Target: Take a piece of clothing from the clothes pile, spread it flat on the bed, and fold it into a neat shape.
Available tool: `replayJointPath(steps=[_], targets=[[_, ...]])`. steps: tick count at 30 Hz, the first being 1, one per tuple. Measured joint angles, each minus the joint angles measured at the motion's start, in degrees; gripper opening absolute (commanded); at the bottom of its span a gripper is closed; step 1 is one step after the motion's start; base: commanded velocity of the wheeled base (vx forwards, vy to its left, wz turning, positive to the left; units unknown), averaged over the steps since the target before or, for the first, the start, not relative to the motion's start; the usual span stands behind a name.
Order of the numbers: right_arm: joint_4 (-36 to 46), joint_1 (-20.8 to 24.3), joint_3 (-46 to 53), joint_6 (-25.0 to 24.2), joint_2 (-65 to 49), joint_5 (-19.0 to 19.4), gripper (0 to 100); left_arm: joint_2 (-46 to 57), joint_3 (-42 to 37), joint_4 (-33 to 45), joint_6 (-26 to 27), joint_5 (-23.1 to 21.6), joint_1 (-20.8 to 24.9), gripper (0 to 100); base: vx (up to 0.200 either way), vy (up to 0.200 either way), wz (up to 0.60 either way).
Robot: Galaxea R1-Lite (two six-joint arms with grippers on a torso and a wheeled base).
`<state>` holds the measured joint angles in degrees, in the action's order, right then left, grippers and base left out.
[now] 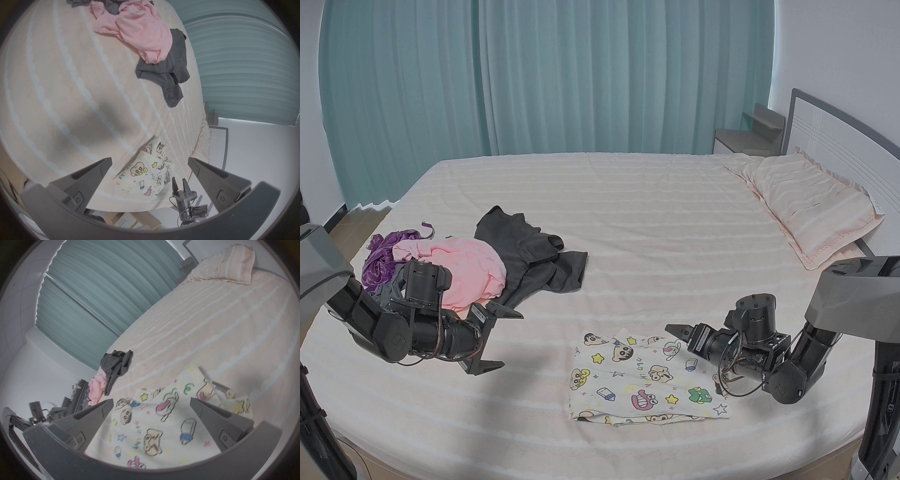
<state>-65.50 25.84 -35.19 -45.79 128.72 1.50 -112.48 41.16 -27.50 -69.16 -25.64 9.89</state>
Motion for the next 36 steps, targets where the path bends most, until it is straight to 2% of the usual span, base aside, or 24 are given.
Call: replayJointPath(steps=[5,13,22,23,36], targets=[[1.38,-4.27,-2.43,5.17,2.27,0.02,100,-0.02,-0.76,-1.54,0.1,0.05,0.28,100,0.0,0.0,0.0],[7.62,-7.22,-8.57,10.51,5.44,0.05,100,-0.04,-1.3,-2.0,0.1,0.07,0.44,100,0.0,0.0,0.0],[8.55,-8.24,-11.13,11.67,8.77,0.49,100,-0.04,-1.46,-2.02,0.1,0.05,0.5,100,0.0,0.0,0.0],[8.59,-8.27,-11.17,11.67,9.02,0.79,0,-0.04,-1.46,-2.02,0.11,0.05,0.52,100,0.0,0.0,0.0],[8.7,-11.37,-11.03,11.63,10.2,0.68,0,-0.04,-1.41,-2.02,0.11,0.05,0.48,100,0.0,0.0,0.0]])
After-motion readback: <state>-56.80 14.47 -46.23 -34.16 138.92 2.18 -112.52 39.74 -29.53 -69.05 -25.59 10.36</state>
